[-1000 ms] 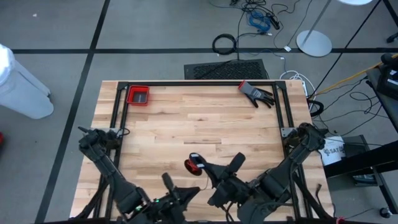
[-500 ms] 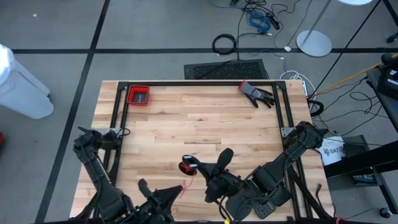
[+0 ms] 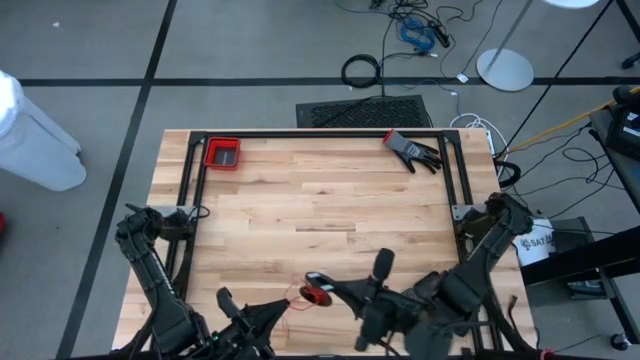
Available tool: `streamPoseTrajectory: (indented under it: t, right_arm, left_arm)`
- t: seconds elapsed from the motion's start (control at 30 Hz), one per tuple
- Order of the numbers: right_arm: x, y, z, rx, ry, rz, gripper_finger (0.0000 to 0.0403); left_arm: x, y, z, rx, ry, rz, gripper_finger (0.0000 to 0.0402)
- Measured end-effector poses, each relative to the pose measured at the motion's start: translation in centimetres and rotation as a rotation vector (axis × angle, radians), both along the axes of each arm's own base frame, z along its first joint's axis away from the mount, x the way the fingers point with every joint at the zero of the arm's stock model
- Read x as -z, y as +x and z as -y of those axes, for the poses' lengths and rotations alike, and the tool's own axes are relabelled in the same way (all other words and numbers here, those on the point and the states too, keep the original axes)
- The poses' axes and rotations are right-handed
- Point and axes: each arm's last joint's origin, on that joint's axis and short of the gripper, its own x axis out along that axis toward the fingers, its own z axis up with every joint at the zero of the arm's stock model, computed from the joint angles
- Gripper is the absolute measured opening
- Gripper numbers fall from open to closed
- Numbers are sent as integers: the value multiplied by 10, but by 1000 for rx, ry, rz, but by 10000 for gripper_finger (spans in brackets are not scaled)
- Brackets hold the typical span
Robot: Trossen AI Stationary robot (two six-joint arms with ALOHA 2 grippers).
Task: Coil cords
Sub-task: Coil the red wire onto the spool
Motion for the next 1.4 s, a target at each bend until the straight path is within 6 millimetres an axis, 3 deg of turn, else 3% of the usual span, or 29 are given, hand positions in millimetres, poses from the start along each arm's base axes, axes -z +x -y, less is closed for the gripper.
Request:
streamPoseTrajectory:
  t: [0.33, 0.77, 1.2, 1.4]
  right_arm:
    - [-15, -29, -14, -121, 81, 31, 0]
    - [-25, -35, -24, -162, 92, 95, 0]
    - [-13, -4, -12, -67, 95, 105, 0]
    - [-5, 9, -5, 79, 46, 107, 0]
  left_arm:
    - [1, 1, -1, -2, 8, -6, 0]
    - [4, 9, -8, -15, -36, 18, 0]
    - [17, 38, -35, 49, -193, -8, 0]
    - [30, 48, -42, 30, -195, -26, 0]
